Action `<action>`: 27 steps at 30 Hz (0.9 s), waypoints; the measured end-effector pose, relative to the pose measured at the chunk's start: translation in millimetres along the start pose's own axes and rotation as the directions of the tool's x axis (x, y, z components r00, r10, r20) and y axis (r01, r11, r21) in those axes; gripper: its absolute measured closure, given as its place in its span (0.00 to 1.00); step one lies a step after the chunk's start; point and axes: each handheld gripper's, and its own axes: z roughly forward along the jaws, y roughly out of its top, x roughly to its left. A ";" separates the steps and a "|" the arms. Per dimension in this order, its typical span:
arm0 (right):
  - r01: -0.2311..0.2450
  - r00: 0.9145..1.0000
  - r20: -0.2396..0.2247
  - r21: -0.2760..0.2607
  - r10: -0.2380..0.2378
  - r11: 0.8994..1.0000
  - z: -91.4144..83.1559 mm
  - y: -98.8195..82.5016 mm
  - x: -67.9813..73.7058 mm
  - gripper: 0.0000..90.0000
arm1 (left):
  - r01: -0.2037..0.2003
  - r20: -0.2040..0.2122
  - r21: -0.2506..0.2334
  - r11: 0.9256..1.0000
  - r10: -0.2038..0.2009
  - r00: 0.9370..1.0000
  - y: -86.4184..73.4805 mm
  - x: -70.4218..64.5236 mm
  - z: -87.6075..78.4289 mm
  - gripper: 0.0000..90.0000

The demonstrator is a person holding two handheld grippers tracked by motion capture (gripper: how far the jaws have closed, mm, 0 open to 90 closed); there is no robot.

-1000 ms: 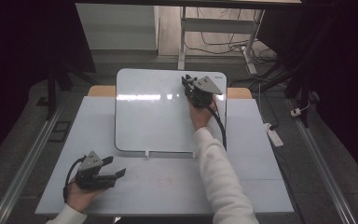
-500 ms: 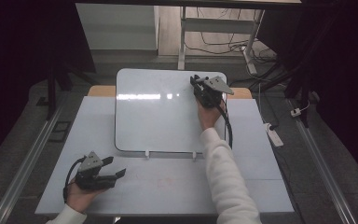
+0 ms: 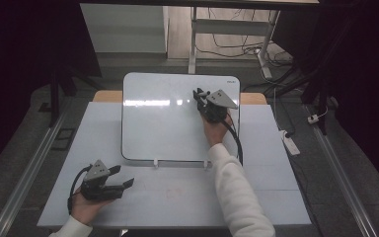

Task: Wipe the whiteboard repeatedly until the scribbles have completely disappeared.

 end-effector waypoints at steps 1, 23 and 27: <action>-0.011 1.000 -0.002 -0.002 0.011 1.000 -0.4 -0.1 -2.6 0.87 | -0.001 0.000 -0.001 1.000 0.001 1.000 -0.2 -0.2 -0.5 0.32; -0.019 0.997 -0.080 0.045 0.022 0.999 -33.7 8.7 -10.4 0.87 | 0.002 -0.011 -0.017 1.000 -0.002 1.000 1.8 -1.3 -2.1 0.32; -0.022 0.981 -0.187 0.128 0.046 0.992 -66.2 5.3 -3.7 0.86 | 0.002 -0.017 -0.042 0.999 -0.003 1.000 5.9 -1.6 -2.8 0.32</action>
